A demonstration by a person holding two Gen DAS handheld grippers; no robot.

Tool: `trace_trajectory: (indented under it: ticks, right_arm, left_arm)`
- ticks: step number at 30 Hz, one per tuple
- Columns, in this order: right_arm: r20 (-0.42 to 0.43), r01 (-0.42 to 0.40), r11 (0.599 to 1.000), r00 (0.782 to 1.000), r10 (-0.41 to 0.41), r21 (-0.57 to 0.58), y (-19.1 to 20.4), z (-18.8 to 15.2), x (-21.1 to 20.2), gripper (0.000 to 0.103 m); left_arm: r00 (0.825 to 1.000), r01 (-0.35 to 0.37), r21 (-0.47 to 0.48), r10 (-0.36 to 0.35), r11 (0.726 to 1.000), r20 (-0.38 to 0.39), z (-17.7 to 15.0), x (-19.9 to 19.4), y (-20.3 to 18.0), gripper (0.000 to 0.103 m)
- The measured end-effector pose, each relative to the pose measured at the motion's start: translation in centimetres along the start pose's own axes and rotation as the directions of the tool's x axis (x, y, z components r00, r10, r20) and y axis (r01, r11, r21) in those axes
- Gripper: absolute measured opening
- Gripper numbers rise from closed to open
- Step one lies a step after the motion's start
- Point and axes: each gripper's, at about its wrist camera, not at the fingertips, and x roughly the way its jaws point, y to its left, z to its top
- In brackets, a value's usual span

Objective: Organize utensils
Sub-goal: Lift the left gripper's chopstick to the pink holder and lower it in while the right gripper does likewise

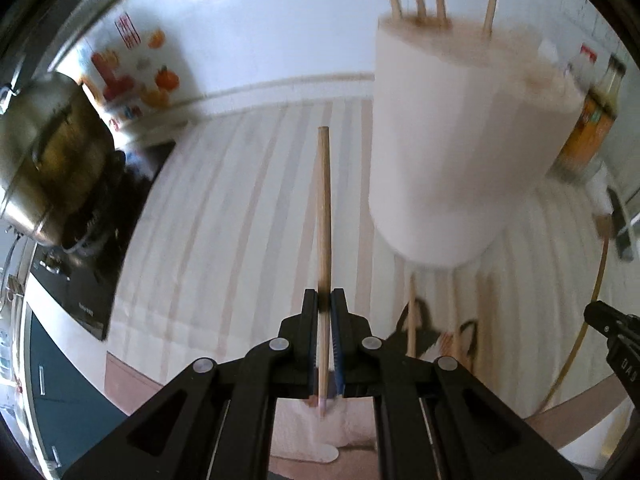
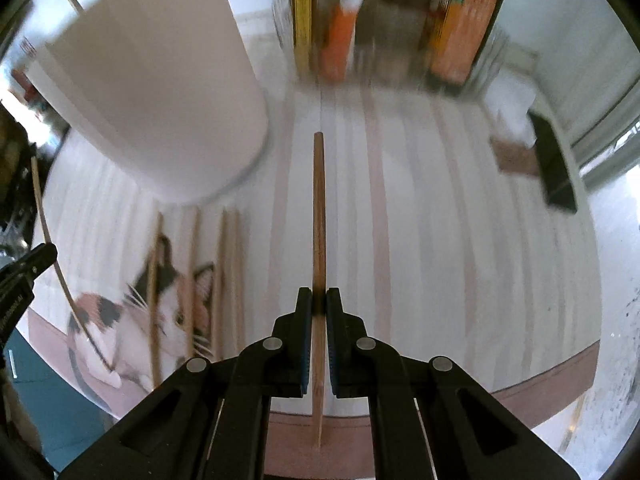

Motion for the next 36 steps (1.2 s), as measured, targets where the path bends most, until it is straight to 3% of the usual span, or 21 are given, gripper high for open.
trace_trajectory:
  ticks: [6, 10, 17, 22, 30, 36]
  right_arm:
    - [0.125, -0.029, 0.999, 0.992, 0.026, 0.022, 0.1, 1.6, -3.6, 0.007]
    - [0.204, -0.049, 0.998, 0.978, 0.041, 0.037, 0.1, 3.1, -6.2, 0.007]
    - [0.344, -0.126, 0.991, 0.933, 0.101, 0.051, -0.2, 6.4, -12.6, 0.007]
    - [0.414, -0.247, 0.967, 0.888, 0.199, 0.066, -0.6, 9.5, -17.7, 0.007]
    - [0.499, -0.309, 0.951, 0.828, 0.257, 0.024, 1.1, 15.0, -22.5, 0.007]
    - [0.486, -0.300, 0.954, 0.834, 0.262, 0.001, 3.1, 19.6, -21.7, 0.007]
  left_arm:
    - [0.993, 0.028, -0.053, -0.022, 0.998, 0.113, 2.6, -3.6, 1.2, 0.004]
    - [0.979, 0.060, -0.097, -0.040, 0.993, 0.200, 4.8, -7.2, 2.4, 0.004]
    - [0.934, 0.138, -0.155, -0.076, 0.978, 0.349, 8.4, -14.5, 5.1, 0.004]
    - [0.898, 0.181, -0.199, -0.079, 0.963, 0.433, 10.9, -18.3, 6.5, 0.004]
    - [0.881, 0.308, -0.284, -0.159, 0.908, 0.445, 14.4, -18.3, 6.8, 0.004]
    - [0.889, 0.357, -0.328, -0.211, 0.874, 0.406, 17.0, -15.5, 5.7, 0.004]
